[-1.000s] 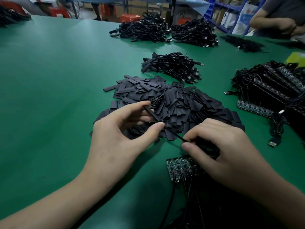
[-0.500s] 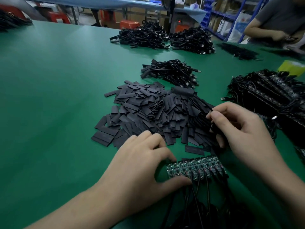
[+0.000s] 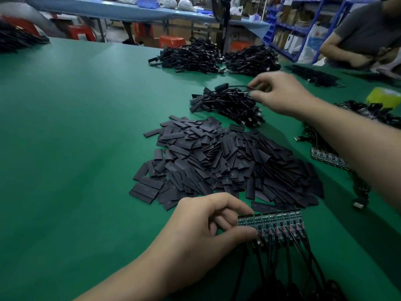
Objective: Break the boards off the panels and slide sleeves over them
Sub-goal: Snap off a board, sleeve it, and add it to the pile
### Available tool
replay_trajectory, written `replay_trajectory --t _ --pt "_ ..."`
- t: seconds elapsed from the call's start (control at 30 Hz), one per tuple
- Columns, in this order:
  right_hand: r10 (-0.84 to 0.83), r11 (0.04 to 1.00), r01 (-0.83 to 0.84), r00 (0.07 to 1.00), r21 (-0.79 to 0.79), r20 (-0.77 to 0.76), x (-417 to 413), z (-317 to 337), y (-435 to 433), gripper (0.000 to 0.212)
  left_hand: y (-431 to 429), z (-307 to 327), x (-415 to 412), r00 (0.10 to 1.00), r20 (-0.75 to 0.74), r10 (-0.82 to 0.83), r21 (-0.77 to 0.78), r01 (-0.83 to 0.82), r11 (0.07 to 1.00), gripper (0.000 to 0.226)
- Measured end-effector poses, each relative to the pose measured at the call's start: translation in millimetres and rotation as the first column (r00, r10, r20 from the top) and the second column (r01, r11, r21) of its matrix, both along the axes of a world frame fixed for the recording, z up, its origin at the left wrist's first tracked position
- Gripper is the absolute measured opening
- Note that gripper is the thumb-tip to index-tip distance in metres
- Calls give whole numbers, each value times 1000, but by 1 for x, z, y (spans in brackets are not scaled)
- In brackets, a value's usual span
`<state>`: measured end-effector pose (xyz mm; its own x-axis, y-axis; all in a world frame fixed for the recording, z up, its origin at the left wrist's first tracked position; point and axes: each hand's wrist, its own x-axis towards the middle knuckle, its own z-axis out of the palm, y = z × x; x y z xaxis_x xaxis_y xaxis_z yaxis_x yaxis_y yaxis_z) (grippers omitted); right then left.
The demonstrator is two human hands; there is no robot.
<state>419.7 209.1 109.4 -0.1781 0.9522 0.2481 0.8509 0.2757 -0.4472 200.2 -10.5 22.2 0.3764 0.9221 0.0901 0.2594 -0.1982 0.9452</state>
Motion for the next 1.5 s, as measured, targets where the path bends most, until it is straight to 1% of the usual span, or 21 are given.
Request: replay_trajectory --t 0.1,0.17,0.23,0.3,0.37,0.43,0.5,0.57,0.63,0.67,0.73,0.87,0.97,1.03,1.1,1.17,1.3,1.4,1.5 --pt "19 997 -28 990 68 141 -23 15 41 30 1 0 -2 999 36 -22 -24 23 999 21" --pt "-2 994 -18 982 106 187 -36 23 56 39 1 0 -3 999 48 -16 -15 17 1000 22" --pt "-28 988 -3 979 154 200 -44 24 55 41 3 -1 -3 998 57 -2 -4 2 1000 23" --pt "28 984 -55 987 169 158 -48 18 33 32 4 -1 -3 994 109 12 -28 -9 1000 22" --pt "110 984 -118 992 137 69 -44 7 -9 24 5 -1 -2 986 161 31 -69 -20 997 22" --pt "212 977 -211 977 16 -28 -34 -5 -64 20 6 1 -1 977 206 61 -116 -38 993 25" --pt "326 926 -336 941 -171 -88 -20 -19 -116 23 7 3 -1 964 253 86 -148 -49 988 29" --pt "366 870 -368 928 -328 -70 -10 -29 -160 32 7 4 0 949 301 99 -161 -52 986 36" --pt "358 847 -358 931 -392 -77 -3 -35 -184 39 7 5 0 935 332 122 -171 -67 983 40" --pt "345 844 -354 934 -402 -98 -3 -36 -191 40 7 5 -1 929 346 130 -178 -71 981 40" --pt "320 863 -344 939 -369 -129 -6 -38 -196 37 5 7 -1 921 369 128 -190 -60 980 38" --pt "249 910 -288 955 -299 -163 -14 -41 -202 16 4 8 0 924 346 164 -224 -89 971 34" --pt "219 944 -239 969 -225 -111 -17 -49 -208 18 5 8 0 933 319 168 -258 -85 962 30" --pt "204 956 -224 972 -190 -119 -20 -51 -211 16 6 8 0 929 326 173 -272 -83 959 28" --pt "185 949 -226 964 -220 -190 -20 -53 -212 10 7 9 -1 933 323 160 -270 -71 960 26" --pt "174 938 -234 956 -257 -234 -20 -54 -213 9 8 9 -2 934 332 134 -273 -41 961 23" --pt "209 933 -273 941 -232 -267 -18 -55 -212 10 12 8 -4 928 361 98 -283 9 959 17" --pt "240 898 -337 914 -282 -327 -14 -57 -207 10 13 7 -5 936 345 70 -273 28 962 21" --pt "259 861 -400 876 -315 -406 -11 -59 -203 11 13 7 -4 928 368 58 -290 55 956 21"
